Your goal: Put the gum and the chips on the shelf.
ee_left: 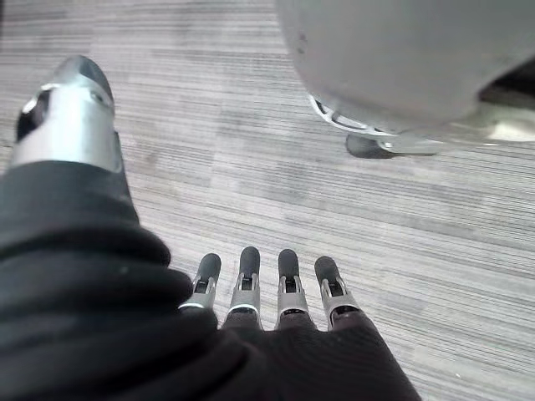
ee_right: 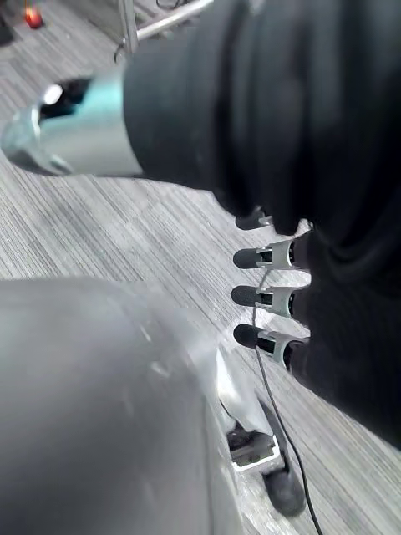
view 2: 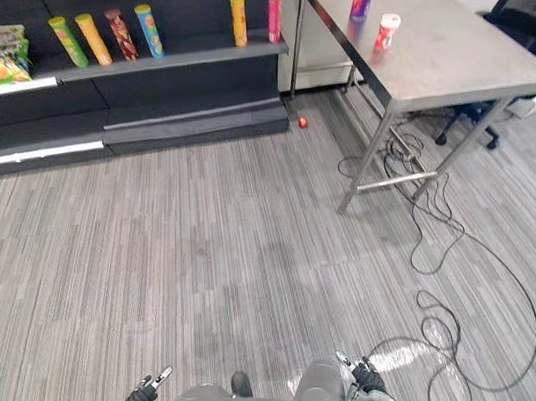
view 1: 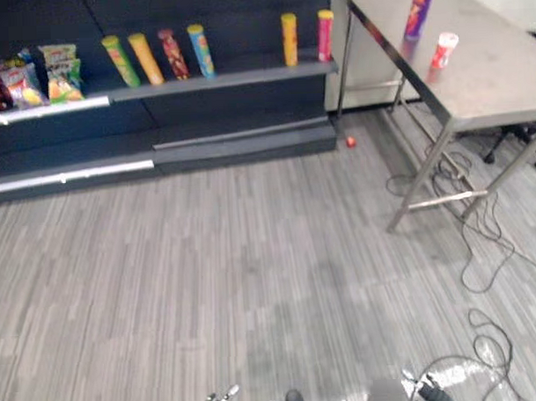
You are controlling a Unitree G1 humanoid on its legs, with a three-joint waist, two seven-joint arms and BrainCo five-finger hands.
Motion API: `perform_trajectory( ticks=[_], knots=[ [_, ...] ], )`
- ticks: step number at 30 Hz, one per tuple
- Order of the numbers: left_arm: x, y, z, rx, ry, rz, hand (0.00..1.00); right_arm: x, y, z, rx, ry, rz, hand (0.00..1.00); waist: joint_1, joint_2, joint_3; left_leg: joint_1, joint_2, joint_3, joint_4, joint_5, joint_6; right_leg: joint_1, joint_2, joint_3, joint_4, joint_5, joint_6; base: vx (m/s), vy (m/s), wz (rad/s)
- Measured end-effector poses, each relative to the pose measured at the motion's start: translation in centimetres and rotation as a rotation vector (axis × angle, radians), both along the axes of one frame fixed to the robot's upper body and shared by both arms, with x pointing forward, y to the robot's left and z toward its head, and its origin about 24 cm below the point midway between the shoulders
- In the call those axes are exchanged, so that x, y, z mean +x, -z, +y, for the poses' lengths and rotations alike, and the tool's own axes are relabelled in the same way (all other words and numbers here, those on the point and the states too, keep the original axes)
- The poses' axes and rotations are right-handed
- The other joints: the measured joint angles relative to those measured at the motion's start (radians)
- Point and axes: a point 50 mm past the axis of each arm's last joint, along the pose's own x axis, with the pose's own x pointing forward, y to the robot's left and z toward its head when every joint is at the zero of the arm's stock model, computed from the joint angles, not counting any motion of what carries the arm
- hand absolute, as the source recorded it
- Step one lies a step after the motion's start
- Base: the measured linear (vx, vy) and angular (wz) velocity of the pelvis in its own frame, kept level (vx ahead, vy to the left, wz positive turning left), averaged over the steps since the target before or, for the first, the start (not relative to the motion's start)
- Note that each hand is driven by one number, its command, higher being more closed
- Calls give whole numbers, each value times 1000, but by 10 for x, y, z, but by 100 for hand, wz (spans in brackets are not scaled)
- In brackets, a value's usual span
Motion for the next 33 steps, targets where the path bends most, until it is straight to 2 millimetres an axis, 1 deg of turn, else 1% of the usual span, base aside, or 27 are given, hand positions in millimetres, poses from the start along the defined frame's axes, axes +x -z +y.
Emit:
perform_trajectory(
  ticks=[1, 2, 4, 5, 6, 8, 9, 10, 11, 12, 13, 14, 15, 16, 17, 18, 19, 20, 21, 22, 23, 25, 26, 28, 29, 30, 33],
  knots=[
    [-1, 0, -1, -4, 2, 1, 0, 1, -1, -1, -5, -7, -2, 0, -1, 6, 2, 26, 3, 1, -15, -4, -2, -13, 8, -33, -1, -38, -8, 269, 49, -6],
    [0, 1, -3, -7, 4, 2, 0, 4, -2, -2, -10, -10, -17, 0, -3, 11, 3, 62, 10, 5, -33, -19, -8, -42, 28, -85, -40, -81, -3, 224, 21, -7],
    [0, 1, -3, -12, -7, 1, 0, 8, -3, -1, -9, -14, -27, 0, -8, 11, 10, 93, 26, 8, -38, -48, -19, -86, 77, -125, -198, -95, -5, 234, -49, -2],
    [-1, 1, -4, -17, -11, 3, 0, 6, -2, 0, -8, -18, -21, 0, -16, 17, 14, 103, 48, 4, -33, -71, -39, -92, 130, -127, -433, -70, 23, 227, -120, 6],
    [-1, 1, -4, -18, -16, 3, 0, 6, -2, 1, -6, -18, -19, 0, -17, 17, 15, 103, 54, 0, -30, -79, -48, -91, 144, -123, -540, -49, 38, 312, -185, 14],
    [-1, 1, -2, -17, -33, -1, 0, -6, 2, 3, 4, -9, 17, 0, -17, 8, 15, 115, 62, -18, -17, -109, -78, -86, 156, -103, -814, 50, 47, 354, -209, 32],
    [-3, 1, 0, -15, -56, 0, 0, -20, 6, 9, 23, 2, 54, 0, -21, -4, 19, 137, 66, -51, -17, -140, -111, -76, 143, -73, -920, 80, 64, 395, -246, 54],
    [-4, 1, 0, -17, -68, 0, 0, -24, 7, 9, 26, 15, 63, 0, -21, -6, 20, 150, 71, -67, -17, -156, -123, -77, 138, -70, -898, 108, 59, 496, -327, 57],
    [-4, 2, -5, -36, -95, 0, 0, -26, 7, 6, 21, 19, 70, 0, -21, 0, 25, 167, 98, -77, -14, -179, -138, -92, 149, -73, -833, 149, 47, 461, -319, 48],
    [-4, 3, -11, -57, -114, -2, 0, -30, 6, 0, 6, 23, 78, 0, -23, 36, 10, 173, 132, -101, -14, -183, -152, -121, 169, -89, -750, 144, 40, 484, -306, 40],
    [-3, 4, -15, -68, -117, -3, 0, -29, 5, -3, -2, 22, 78, 0, -19, 47, 4, 172, 146, -107, -12, -176, -156, -135, 179, -95, -715, 124, 10, 499, -316, 33],
    [-2, 4, -19, -79, -126, -12, 0, -19, 3, -4, -11, 18, 56, 0, -18, 58, 3, 157, 171, -128, 13, -145, -175, -148, 188, -112, -673, 82, -28, 391, -262, 16],
    [-2, 4, -19, -78, -127, -13, 0, -16, 3, -5, -14, 15, 49, 0, -20, 60, 1, 149, 177, -147, 28, -124, -181, -149, 188, -120, -657, 62, -35, 580, -411, 28],
    [1, 3, -19, -81, -124, -18, 0, -16, 2, -5, -17, 2, 47, 0, -21, 59, -3, 123, 189, -179, 80, -77, -191, -143, 184, -141, -624, 16, -41, 479, -337, 31],
    [2, 3, -19, -79, -122, -22, 0, -16, 2, -5, -16, 0, 46, 0, -21, 58, -3, 110, 194, -191, 114, -60, -198, -135, 184, -148, -615, -2, -44, 478, -317, 37],
    [4, 3, -18, -78, -120, -27, 0, -17, 3, -4, -14, -4, 49, 0, -20, 57, -3, 76, 204, -214, 195, -35, -221, -116, 184, -161, -609, -27, -50, 407, -267, 35],
    [6, 2, -16, -76, -122, -33, 0, -20, 3, -6, -16, -5, 62, 0, -20, 55, -1, 3, 217, -250, 377, 31, -277, -67, 186, -176, -610, -63, -59, 386, -247, 31],
    [5, 2, -15, -77, -132, -35, 0, -21, 4, -5, -13, -8, 68, 0, -18, 42, 7, -40, 225, -259, 490, 94, -312, -35, 186, -179, -613, -79, -72, 449, -252, 17],
    [5, 2, -15, -76, -134, -37, 0, -21, 4, -4, -11, -15, 70, 0, -17, 43, 7, -62, 232, -255, 561, 124, -328, -13, 186, -181, -616, -90, -79, 368, -143, -2],
    [5, 2, -15, -84, -153, -42, 0, -20, 4, -4, -14, -24, 68, 0, -18, 47, 8, -115, 249, -223, 684, 108, -336, 30, 190, -184, -628, -106, -91, 412, -129, -1],
    [6, 2, -13, -81, -159, -49, 0, -19, 4, -4, -10, -15, 60, 0, -21, 47, 9, -165, 258, -172, 753, 70, -314, 75, 190, -187, -654, -116, -95, 327, -77, 3],
    [9, 0, -13, -78, -161, -67, 0, -20, 4, -4, -6, 1, 62, 0, -17, 46, 9, -227, 258, -116, 779, 10, -270, 135, 189, -190, -698, -122, -89, 239, -28, 12],
    [11, -1, -12, -75, -161, -79, 0, -22, 4, -5, -2, 16, 63, 0, -16, 46, 9, -277, 253, -82, 765, -25, -245, 169, 186, -192, -721, -127, -80, 306, 47, 11],
    [12, -2, -11, -70, -160, -95, 0, -20, 4, -5, -6, 19, 59, 0, -14, 45, 10, -336, 236, -49, 652, -48, -224, 208, 177, -192, -741, -142, -57, 269, 99, -2],
    [13, -2, -10, -69, -160, -99, 0, -18, 3, -5, -8, 14, 52, 0, -13, 44, 10, -355, 220, -33, 522, -42, -211, 230, 167, -190, -751, -152, -41, 266, 182, -13],
    [14, -3, -10, -65, -159, -104, 0, -17, 2, -5, -13, -4, 40, 0, -14, 42, 11, -367, 193, -36, 318, -5, -187, 250, 150, -183, -751, -171, -12, 317, 230, -15],
    [9, -2, -10, -63, -164, -94, 0, -14, 1, -5, -21, -69, 31, 0, -9, 44, 12, -382, 193, -82, 81, 81, -198, 288, 140, -137, -756, -201, 35, 319, 278, -38]
  ],
)
